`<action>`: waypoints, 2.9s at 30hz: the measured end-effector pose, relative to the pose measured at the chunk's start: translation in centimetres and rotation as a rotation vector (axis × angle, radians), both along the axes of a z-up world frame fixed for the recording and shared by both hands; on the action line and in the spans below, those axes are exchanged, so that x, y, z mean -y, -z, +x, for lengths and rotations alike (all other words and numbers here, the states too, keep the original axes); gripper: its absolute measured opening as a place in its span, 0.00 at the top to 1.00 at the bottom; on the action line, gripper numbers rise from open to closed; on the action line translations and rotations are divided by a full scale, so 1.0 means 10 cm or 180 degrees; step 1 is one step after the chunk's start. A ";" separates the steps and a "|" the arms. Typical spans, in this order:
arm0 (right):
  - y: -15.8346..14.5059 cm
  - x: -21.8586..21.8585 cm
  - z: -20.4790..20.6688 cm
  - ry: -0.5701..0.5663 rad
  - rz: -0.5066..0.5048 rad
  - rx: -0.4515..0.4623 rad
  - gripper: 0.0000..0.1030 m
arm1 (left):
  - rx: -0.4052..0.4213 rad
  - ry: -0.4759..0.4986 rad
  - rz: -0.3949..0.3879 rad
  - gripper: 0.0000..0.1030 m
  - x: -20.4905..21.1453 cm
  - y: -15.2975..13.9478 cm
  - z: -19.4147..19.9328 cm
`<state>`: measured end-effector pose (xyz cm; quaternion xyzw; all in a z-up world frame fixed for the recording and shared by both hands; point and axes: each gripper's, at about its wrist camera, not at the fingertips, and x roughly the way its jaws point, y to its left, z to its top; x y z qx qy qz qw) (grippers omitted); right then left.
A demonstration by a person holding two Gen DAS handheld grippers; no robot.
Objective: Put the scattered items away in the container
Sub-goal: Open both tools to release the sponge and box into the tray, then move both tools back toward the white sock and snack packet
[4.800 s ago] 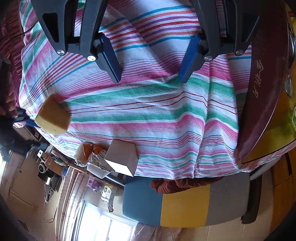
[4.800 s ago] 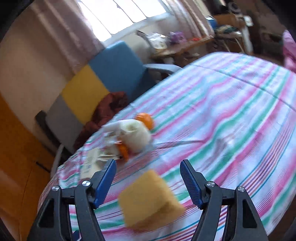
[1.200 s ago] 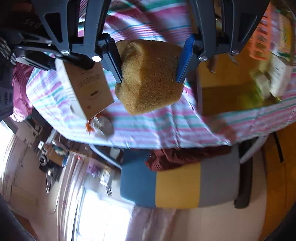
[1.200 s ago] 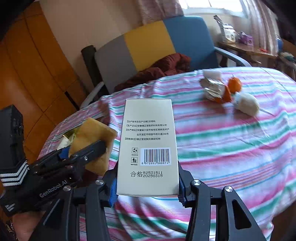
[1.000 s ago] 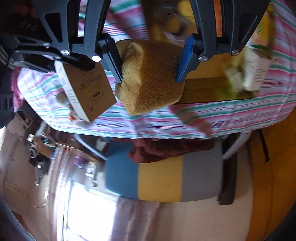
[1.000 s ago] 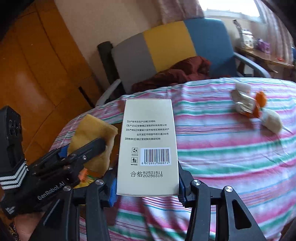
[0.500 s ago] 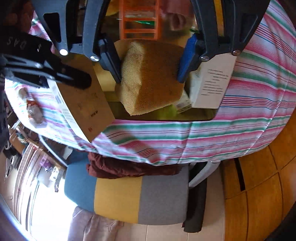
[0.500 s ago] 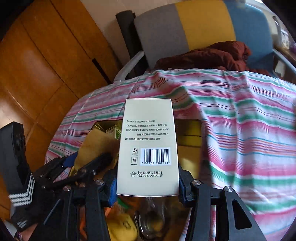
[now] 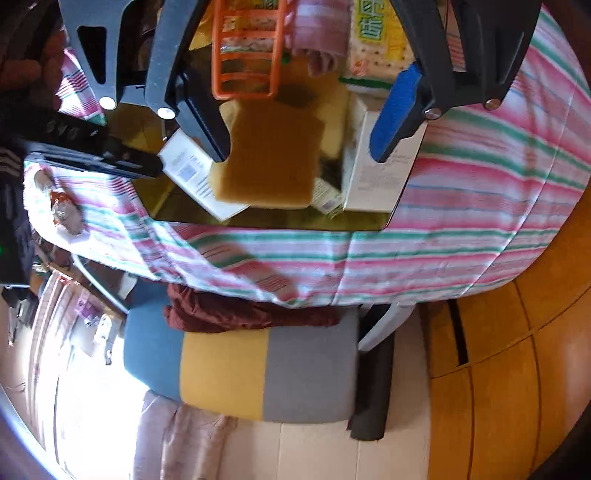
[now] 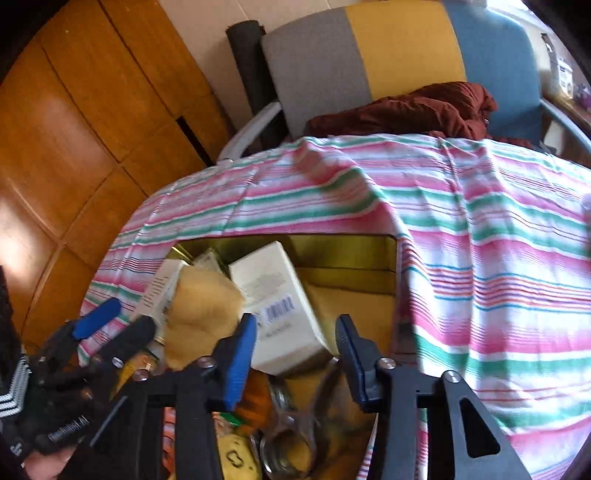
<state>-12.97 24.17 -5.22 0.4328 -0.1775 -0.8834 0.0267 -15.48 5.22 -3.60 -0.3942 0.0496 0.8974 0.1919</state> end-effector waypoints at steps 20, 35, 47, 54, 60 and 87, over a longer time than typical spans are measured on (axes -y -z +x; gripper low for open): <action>-0.01 0.82 -0.51 -0.0759 0.0998 -0.0153 0.66 | -0.0123 -0.0540 0.0536 0.29 0.62 -0.04 0.24; -0.24 -0.02 0.39 0.0117 0.0278 -0.0306 0.66 | -0.0021 -0.0097 0.0469 0.27 0.07 -0.07 0.49; 0.07 -1.29 1.49 0.1105 0.0117 -0.0131 0.58 | 0.0006 0.1040 0.0363 0.21 -1.28 -0.09 1.27; 0.28 -2.25 1.99 0.1649 0.0157 0.0063 0.54 | 0.0005 0.1489 0.0198 0.21 -2.21 0.11 1.57; 0.11 -3.23 2.09 0.2170 0.0176 -0.0122 0.39 | -0.0009 0.1407 0.0020 0.21 -2.78 0.36 1.40; 0.53 -3.74 1.63 0.2229 -0.0860 -0.0166 0.47 | 0.0216 0.1068 0.0115 0.11 -2.76 0.86 1.04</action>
